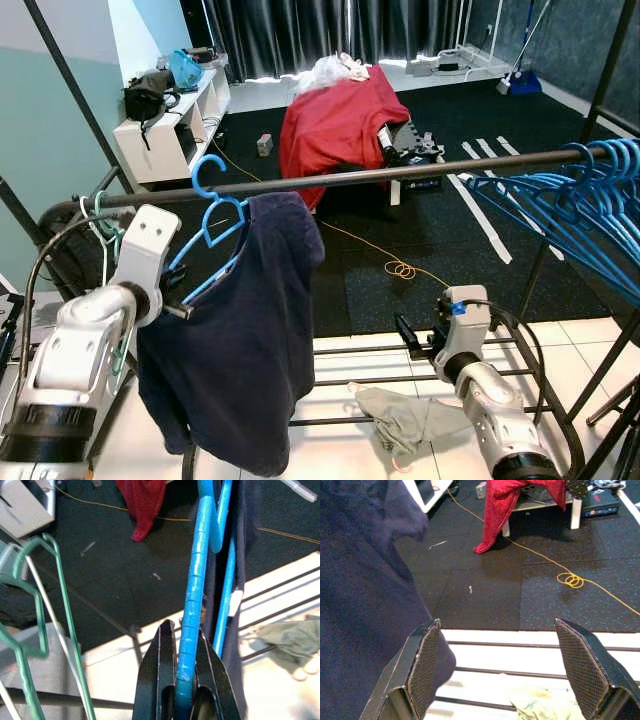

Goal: Hang hanger

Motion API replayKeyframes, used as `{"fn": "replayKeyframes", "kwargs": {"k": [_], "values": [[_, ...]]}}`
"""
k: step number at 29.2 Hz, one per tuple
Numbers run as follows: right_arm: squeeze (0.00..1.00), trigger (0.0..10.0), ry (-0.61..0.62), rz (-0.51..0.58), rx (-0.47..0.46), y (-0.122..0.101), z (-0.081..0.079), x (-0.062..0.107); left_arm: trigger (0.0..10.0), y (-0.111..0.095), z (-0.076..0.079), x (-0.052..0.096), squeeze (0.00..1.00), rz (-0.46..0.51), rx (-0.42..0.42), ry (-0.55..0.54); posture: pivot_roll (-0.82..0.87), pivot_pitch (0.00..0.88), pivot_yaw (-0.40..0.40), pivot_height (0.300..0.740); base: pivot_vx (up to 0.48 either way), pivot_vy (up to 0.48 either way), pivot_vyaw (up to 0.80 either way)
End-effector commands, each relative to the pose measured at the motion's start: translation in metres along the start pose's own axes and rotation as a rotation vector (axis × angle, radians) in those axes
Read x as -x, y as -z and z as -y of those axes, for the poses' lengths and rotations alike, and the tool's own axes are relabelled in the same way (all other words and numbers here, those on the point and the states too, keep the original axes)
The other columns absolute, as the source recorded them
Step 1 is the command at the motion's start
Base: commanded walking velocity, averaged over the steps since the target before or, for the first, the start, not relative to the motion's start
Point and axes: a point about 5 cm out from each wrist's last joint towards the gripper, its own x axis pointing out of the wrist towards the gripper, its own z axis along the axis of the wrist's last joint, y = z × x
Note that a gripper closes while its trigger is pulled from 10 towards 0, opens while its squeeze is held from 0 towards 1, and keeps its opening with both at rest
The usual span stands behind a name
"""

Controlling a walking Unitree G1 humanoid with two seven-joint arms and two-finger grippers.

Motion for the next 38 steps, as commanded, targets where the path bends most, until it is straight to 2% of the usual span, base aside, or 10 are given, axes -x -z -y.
{"fn": "replayKeyframes", "kwargs": {"k": [1, 7, 14, 21, 22, 24, 25, 34, 35, 38], "values": [[0.0, 10.0, -0.009, -0.005, -0.011, 0.0, -0.003, -0.001, 0.0, -0.008, -0.005, 0.006, 0.0, 0.055, -0.017, 0.002, -0.14, 0.0, 0.08, 0.74, 0.0, 0.0, 0.0], [0.0, 10.0, -0.013, -0.009, -0.008, 0.0, -0.002, -0.001, 0.0, 0.007, 0.002, 0.013, 0.0, 0.062, 0.001, 0.08, -0.13, 0.0, 0.072, 0.74, 0.0, 0.0, 0.0], [0.0, 10.0, -0.016, 0.0, -0.041, -0.002, 0.0, -0.002, 0.0, 0.076, -0.003, 0.05, 0.0, -0.109, -0.012, 0.281, -0.12, 0.0, 0.063, 0.74, 0.0, 0.0, 0.0], [0.0, 10.0, -0.235, 0.079, -0.256, -0.019, 0.008, 0.012, 1.2, 0.069, -0.019, 0.069, 0.0, -0.094, -0.081, 0.329, -0.12, 0.0, 0.064, 0.74, 0.0, 0.0, 0.0], [0.5, 10.0, -0.484, 0.112, -0.288, -0.032, 0.011, 0.035, 1.3, 0.056, -0.02, 0.07, 0.0, -0.05, -0.114, 0.371, -0.11, 0.0, 0.062, 0.74, 0.0, 0.0, 0.0], [0.5, 10.0, -0.484, 0.112, -0.288, -0.032, 0.011, 0.035, 1.3, 0.056, -0.02, 0.07, 0.0, -0.05, -0.114, 0.371, -0.11, 0.0, 0.062, 0.74, 0.0, 0.0, 0.0], [1.0, 10.0, -0.698, 0.124, -0.308, -0.044, 0.015, 0.059, 1.3, 0.039, -0.017, 0.069, 0.0, 0.013, -0.138, 0.429, -0.11, 0.0, 0.063, 0.74, 0.0, 0.0, 0.0], [0.95, 10.0, -0.789, 0.177, -0.181, -0.091, 0.059, 0.089, 1.8, -0.023, -0.009, 0.068, 0.0, 0.2, -0.298, 0.732, -0.14, 0.0, 0.088, 0.74, 0.0, 0.0, 0.0], [0.0, 10.0, -0.786, 0.154, -0.117, -0.096, 0.062, 0.09, 1.8, -0.033, -0.012, 0.067, 0.0, 0.198, -0.35, 0.794, -0.14, 0.0, 0.096, 0.74, 0.0, 0.0, 0.0], [0.0, 10.0, -0.783, 0.138, -0.071, -0.1, 0.063, 0.09, 1.7, -0.039, -0.015, 0.067, 0.0, 0.19, -0.388, 0.833, -0.14, 0.0, 0.098, 0.74, 0.0, 0.0, 0.0]]}}
